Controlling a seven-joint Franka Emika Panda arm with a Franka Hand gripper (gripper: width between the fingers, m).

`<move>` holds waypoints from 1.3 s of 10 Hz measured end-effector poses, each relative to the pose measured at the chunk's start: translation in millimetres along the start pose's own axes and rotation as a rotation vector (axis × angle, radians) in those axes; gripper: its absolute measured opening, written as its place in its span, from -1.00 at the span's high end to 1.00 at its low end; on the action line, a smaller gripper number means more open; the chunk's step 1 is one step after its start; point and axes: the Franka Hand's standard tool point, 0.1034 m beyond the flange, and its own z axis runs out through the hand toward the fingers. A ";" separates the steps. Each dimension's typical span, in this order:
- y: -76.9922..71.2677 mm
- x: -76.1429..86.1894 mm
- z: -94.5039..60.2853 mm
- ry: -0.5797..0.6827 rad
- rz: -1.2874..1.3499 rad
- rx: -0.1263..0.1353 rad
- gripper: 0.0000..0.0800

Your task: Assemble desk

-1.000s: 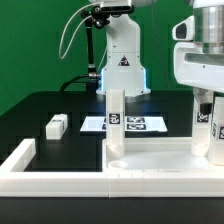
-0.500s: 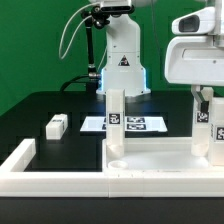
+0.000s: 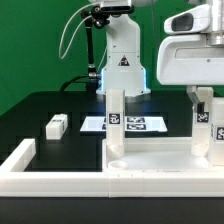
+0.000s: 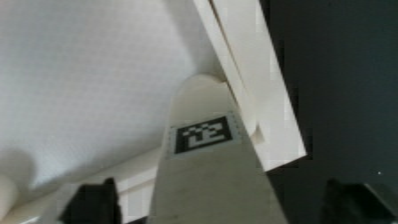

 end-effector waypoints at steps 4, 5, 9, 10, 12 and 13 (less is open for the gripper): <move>-0.8 -0.1 0.3 0.001 0.301 0.003 0.28; -1.1 -0.1 0.5 0.002 0.440 0.004 0.28; 4.7 7.6 2.0 -0.050 1.051 0.112 0.27; 7.8 9.8 1.7 -0.068 1.133 0.110 0.26; 6.1 9.7 2.4 -0.075 1.203 0.106 0.26; 6.4 9.6 2.7 -0.074 1.201 0.105 0.08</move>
Offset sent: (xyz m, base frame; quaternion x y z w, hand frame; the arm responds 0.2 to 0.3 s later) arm 0.0000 0.0000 0.0000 0.0000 0.0000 0.1938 0.9810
